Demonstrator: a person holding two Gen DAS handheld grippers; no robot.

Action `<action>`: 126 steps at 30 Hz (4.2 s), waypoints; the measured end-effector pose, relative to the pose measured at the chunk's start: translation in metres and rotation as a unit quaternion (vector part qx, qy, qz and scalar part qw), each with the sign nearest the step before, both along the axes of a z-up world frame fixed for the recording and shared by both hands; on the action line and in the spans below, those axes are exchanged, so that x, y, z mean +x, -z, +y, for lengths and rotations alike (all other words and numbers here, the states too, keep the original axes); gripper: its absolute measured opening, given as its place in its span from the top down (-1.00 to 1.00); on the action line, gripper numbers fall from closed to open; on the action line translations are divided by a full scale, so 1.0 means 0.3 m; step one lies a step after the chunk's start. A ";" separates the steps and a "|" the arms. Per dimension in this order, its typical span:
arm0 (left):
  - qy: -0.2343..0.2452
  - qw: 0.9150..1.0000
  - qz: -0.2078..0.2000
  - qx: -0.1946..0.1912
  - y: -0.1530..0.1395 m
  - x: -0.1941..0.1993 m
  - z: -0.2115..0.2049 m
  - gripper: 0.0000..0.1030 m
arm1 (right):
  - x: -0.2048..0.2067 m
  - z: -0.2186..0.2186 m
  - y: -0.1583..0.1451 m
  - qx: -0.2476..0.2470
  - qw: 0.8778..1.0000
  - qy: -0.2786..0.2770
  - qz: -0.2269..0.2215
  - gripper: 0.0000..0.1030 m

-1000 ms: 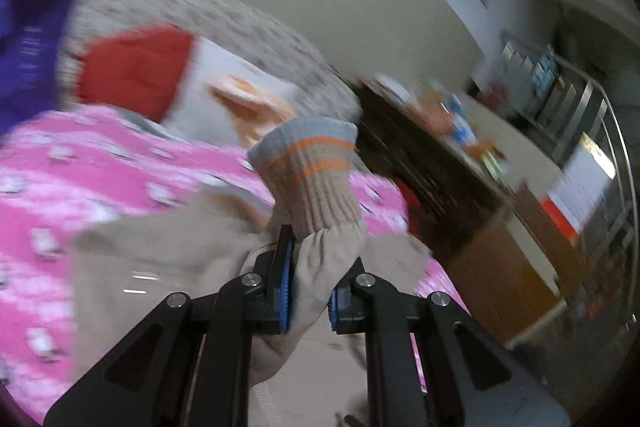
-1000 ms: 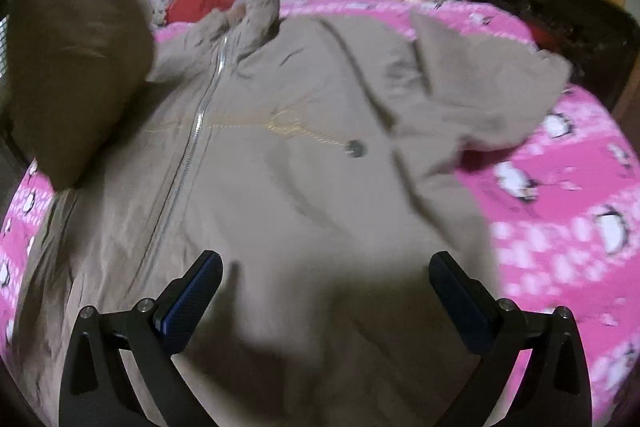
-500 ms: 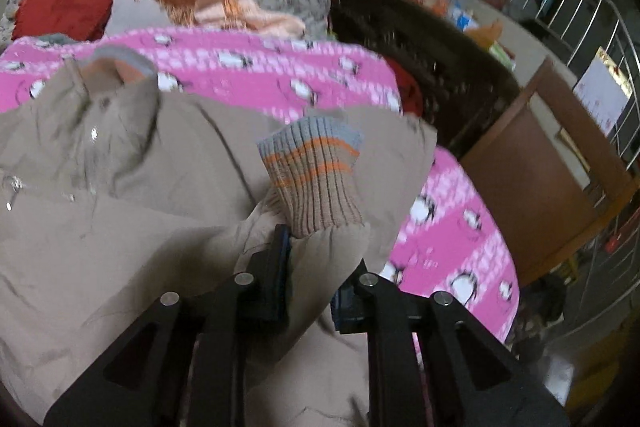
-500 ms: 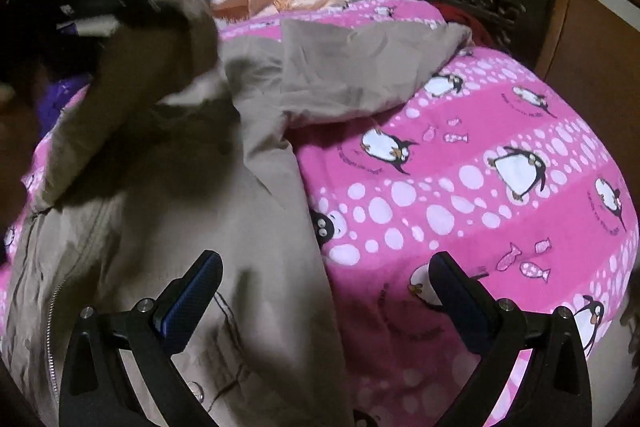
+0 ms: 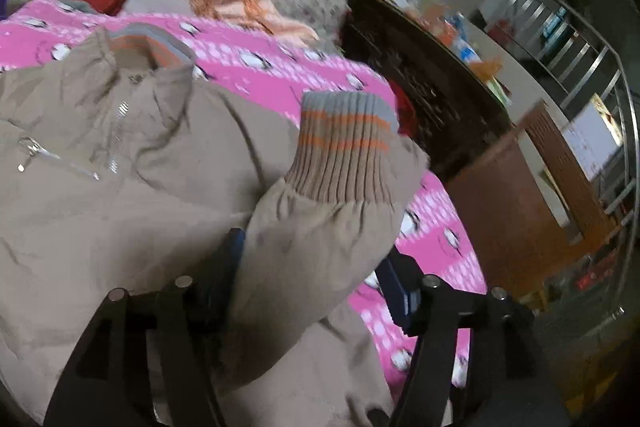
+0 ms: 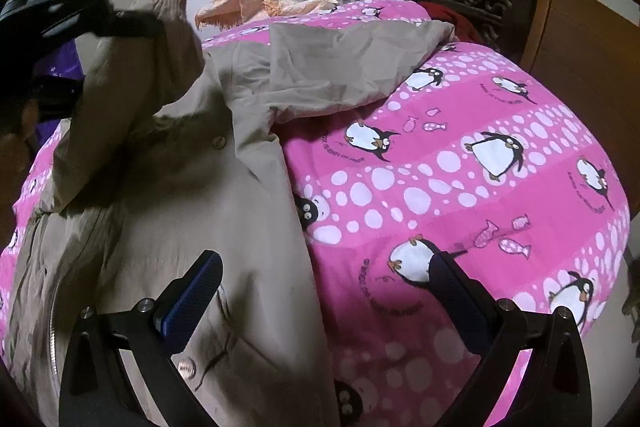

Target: Fold large clothes

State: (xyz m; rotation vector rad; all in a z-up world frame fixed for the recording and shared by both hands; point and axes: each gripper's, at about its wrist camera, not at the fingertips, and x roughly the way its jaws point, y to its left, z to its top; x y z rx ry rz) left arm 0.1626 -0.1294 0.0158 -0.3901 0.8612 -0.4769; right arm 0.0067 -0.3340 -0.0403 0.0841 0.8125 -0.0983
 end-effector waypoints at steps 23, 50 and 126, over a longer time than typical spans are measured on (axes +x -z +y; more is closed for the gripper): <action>-0.119 0.984 0.058 0.122 0.219 0.076 0.606 -0.15 | 0.011 0.039 -0.094 -0.016 0.999 -0.026 -0.035 -0.98; -0.140 0.972 0.023 0.186 0.369 -0.129 0.662 -0.11 | 0.531 0.163 0.122 0.108 0.981 -0.153 0.055 0.74; -0.171 0.962 0.010 0.214 0.379 -0.115 0.642 -0.73 | 0.978 -0.932 -0.055 0.316 0.943 0.106 -0.012 -0.56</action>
